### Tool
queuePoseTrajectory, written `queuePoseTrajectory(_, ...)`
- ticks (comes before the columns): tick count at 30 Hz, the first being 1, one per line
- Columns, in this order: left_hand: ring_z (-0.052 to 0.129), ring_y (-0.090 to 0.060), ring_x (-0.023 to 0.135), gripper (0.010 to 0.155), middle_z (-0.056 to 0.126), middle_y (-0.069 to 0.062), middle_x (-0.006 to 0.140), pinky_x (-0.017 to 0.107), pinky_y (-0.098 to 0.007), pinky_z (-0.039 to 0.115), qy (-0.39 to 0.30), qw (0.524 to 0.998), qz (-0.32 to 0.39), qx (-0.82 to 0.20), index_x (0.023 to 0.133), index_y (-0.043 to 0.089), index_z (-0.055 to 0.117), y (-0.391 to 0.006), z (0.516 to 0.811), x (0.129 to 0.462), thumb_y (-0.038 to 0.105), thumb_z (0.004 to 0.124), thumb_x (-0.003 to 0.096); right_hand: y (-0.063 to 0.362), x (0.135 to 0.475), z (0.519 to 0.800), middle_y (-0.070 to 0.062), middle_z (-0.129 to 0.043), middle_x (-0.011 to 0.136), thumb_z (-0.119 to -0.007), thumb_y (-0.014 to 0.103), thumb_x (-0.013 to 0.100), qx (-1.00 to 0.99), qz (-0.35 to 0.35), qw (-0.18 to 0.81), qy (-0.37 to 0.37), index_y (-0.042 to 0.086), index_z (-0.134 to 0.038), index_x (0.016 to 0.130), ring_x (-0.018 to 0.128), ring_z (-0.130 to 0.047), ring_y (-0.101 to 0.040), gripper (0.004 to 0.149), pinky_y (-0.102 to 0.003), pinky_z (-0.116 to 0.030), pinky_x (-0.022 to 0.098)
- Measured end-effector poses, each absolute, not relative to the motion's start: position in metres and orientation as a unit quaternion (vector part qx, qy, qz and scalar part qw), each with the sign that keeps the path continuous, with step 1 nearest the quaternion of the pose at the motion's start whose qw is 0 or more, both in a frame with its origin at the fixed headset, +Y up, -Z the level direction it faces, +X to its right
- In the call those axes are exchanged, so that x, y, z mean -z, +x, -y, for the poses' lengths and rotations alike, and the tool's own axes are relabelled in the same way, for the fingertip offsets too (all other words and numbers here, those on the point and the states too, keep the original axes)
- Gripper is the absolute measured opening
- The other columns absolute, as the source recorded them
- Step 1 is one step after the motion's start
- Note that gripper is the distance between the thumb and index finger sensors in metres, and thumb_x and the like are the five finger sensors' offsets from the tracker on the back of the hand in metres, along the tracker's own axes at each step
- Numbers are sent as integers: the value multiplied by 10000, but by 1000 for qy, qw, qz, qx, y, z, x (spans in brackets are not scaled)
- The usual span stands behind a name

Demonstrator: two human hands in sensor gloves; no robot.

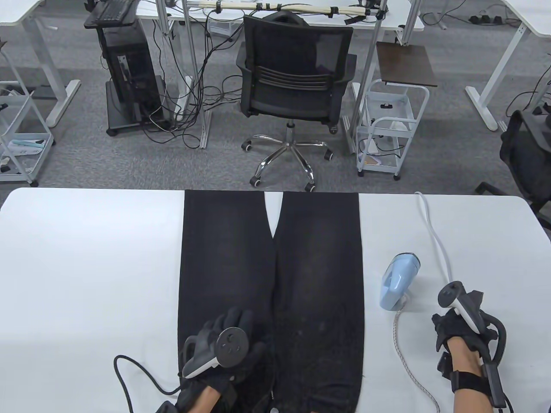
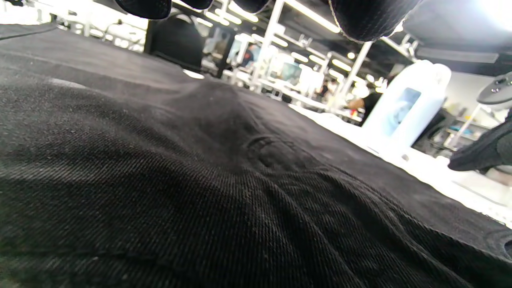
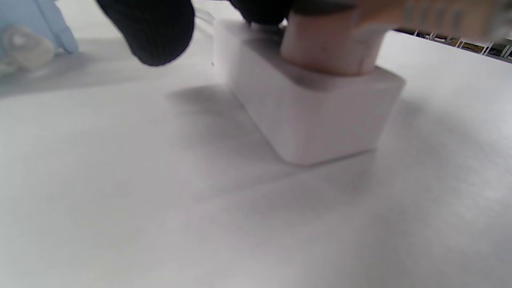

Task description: Iron trousers with electric iron on table

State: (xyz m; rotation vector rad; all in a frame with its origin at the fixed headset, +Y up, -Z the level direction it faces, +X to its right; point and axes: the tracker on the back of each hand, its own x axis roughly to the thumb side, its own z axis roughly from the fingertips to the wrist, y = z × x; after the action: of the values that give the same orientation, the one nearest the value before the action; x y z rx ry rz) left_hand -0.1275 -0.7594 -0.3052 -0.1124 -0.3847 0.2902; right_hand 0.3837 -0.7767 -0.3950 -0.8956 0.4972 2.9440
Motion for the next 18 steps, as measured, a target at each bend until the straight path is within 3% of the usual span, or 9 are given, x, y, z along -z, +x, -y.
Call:
queuePoseTrajectory(10, 396, -630, 1041, 838, 255, -341, 1190, 649, -823, 357, -66, 968, 198, -135, 1177, 52, 350, -122, 761, 305, 548, 679, 588, 392, 397, 777, -314, -419, 1155, -755, 489, 540, -940, -174, 71, -286, 22, -516, 1046, 1016, -522, -561, 729, -766, -550, 634)
queuePoseTrajectory(15, 398, -629, 1041, 837, 256, -340, 1190, 649, -823, 357, -59, 969, 197, -137, 1177, 52, 351, -122, 759, 303, 547, 680, 588, 395, 399, 763, -299, -310, 1169, -717, 512, 543, -926, -241, 70, -281, 36, -431, 1109, 1022, -413, -589, 793, -775, -472, 643)
queuePoseTrajectory(18, 402, -628, 1041, 835, 282, -338, 1186, 648, -823, 359, -57, 970, 193, -139, 1177, 52, 357, -124, 759, 303, 545, 683, 586, 386, 393, 735, -328, -354, 1154, -724, 498, 541, -942, -165, 72, -284, 15, -430, 1110, 1004, -452, -607, 803, -769, -472, 639)
